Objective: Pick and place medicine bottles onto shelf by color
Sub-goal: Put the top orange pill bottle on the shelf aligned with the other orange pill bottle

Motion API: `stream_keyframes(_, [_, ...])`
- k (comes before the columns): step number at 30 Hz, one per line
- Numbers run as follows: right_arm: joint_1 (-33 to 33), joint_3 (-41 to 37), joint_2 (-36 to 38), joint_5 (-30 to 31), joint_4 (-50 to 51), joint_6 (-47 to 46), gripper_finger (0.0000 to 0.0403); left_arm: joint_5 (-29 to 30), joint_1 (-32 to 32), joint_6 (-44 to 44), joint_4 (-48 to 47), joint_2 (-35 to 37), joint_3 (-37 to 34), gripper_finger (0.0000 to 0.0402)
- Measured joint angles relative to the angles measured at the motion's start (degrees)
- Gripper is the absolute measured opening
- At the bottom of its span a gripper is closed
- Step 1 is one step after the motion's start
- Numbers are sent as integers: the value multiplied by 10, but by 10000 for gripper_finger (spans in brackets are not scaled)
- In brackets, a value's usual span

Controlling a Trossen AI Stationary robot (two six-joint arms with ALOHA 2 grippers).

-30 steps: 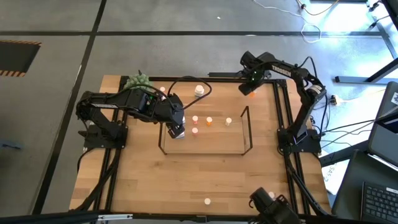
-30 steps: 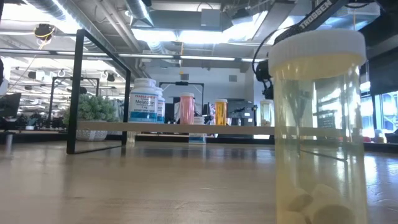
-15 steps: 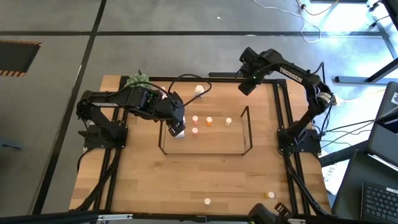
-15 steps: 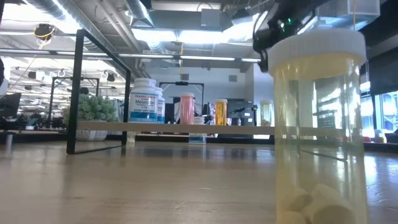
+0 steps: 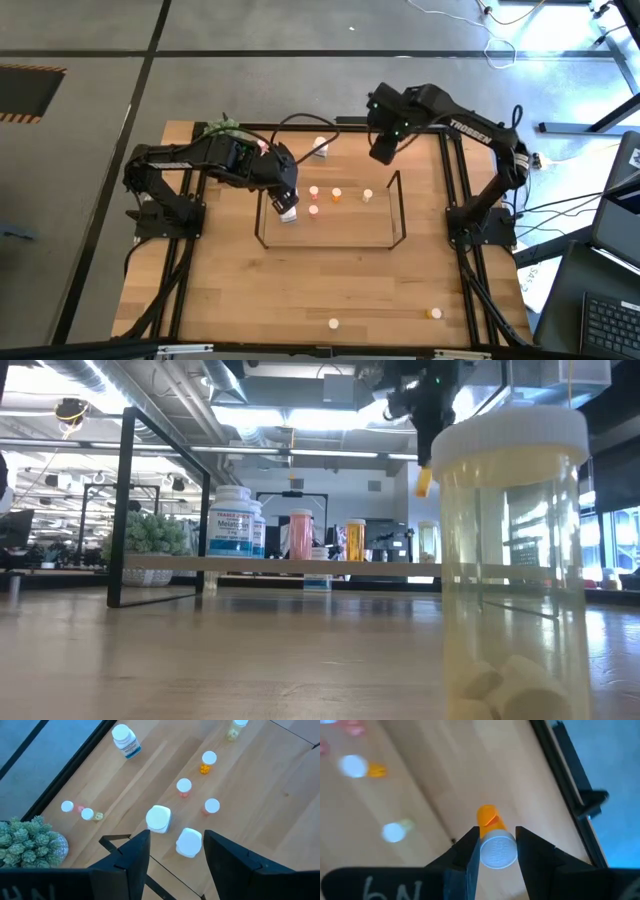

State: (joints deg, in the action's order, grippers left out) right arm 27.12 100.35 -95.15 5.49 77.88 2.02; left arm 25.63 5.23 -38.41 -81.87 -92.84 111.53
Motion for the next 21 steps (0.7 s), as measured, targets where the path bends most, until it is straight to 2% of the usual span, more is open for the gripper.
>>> stream_keyframes(8, [-112,22,0,-3,9,-18,116,0,0,11,0,0,0,179])
stream_keyframes(13, [-178,23,-4,-27,2,-35,116,-1,0,11,0,0,0,179])
stream_keyframes(21, [-245,23,-34,-48,-29,-45,116,-16,0,23,0,0,0,179])
